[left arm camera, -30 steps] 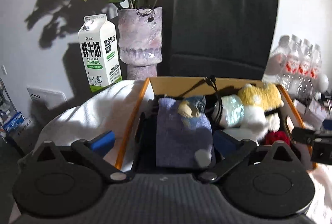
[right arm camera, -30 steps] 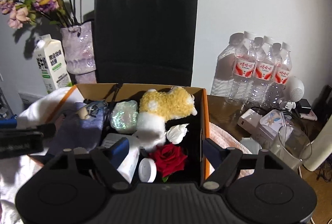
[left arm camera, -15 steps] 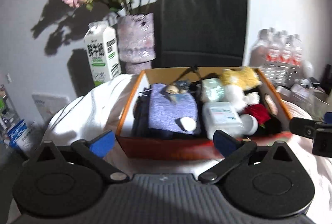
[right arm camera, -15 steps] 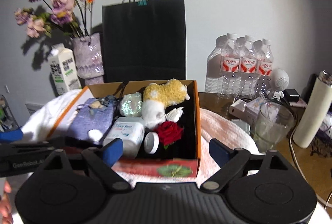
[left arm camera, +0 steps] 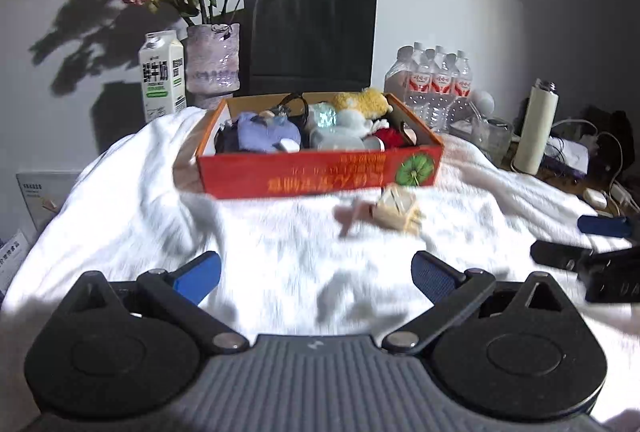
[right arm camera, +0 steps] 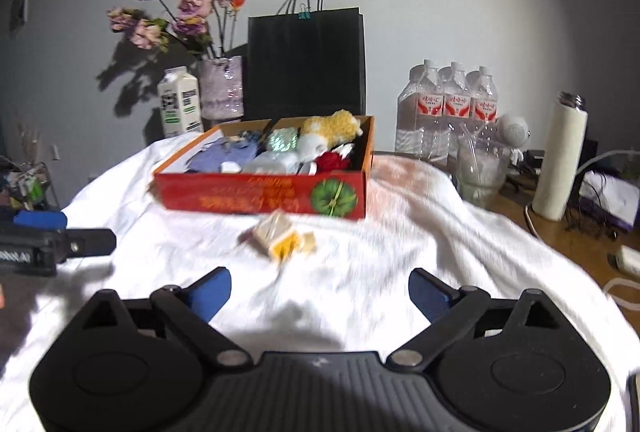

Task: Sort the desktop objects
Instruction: 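Withdraw both tools back over the towel toward the cube adapter, then grasp the yellow-white cube adapter with the left tool while the right tool grasps the yellow block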

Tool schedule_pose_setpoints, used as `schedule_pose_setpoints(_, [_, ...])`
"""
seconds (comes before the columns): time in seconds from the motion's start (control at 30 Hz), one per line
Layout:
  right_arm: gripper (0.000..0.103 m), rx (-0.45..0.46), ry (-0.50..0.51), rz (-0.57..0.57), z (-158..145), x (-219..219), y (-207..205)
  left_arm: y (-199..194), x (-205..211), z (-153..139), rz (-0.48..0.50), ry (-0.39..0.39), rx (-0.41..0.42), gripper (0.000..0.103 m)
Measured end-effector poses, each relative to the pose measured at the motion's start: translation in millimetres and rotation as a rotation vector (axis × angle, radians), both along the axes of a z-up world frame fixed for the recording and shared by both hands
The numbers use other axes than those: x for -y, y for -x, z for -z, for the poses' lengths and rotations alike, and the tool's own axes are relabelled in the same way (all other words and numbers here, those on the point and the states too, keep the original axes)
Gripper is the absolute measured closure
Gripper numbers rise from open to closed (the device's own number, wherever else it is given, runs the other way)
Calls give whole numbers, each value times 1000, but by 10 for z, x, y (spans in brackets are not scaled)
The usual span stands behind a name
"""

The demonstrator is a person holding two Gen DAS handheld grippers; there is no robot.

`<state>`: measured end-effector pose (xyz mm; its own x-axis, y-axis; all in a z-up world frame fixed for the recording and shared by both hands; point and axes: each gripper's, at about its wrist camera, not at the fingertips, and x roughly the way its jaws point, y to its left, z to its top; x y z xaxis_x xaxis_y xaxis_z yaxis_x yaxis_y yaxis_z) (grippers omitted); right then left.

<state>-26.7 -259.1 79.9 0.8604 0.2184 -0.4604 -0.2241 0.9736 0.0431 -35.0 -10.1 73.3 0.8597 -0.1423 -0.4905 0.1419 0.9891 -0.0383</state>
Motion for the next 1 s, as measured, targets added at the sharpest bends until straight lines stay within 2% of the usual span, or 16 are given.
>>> schedule_pose_setpoints(0.13, [7, 68, 54, 40, 117, -20, 387, 412, 0, 239, -33, -10, 29, 0])
schedule_pose_setpoints(0.23, [7, 126, 111, 28, 240, -34, 637, 617, -3, 394, -9, -7, 35, 0])
schedule_pose_setpoints(0.33, [7, 123, 119, 2, 324, -21, 719, 610, 26, 466, 17, -20, 29, 0])
schedule_pose_setpoints(0.43, [7, 121, 113, 11, 346, -4, 702, 505, 41, 424, 27, 0, 44, 0])
schedule_pose_setpoints(0.53, [7, 118, 86, 21, 334, 27, 634, 237, 141, 329, 107, 15, 60, 0])
schedule_pose_setpoints(0.73, [10, 88, 47, 22, 267, 90, 285, -663, 605, 231, 250, -67, 76, 0])
schedule_pose_setpoints(0.87, [17, 80, 35, 26, 229, 162, 30, -1181, 790, 349, 260, -45, 36, 0])
schedule_pose_setpoints(0.93, [19, 65, 23, 24, 229, 200, -106, -1388, 829, 435, 269, -38, 14, 7])
schedule_pose_setpoints(1.0, [20, 52, 16, 25, 231, 224, -249, -1539, 845, 519, 262, -35, -12, 18])
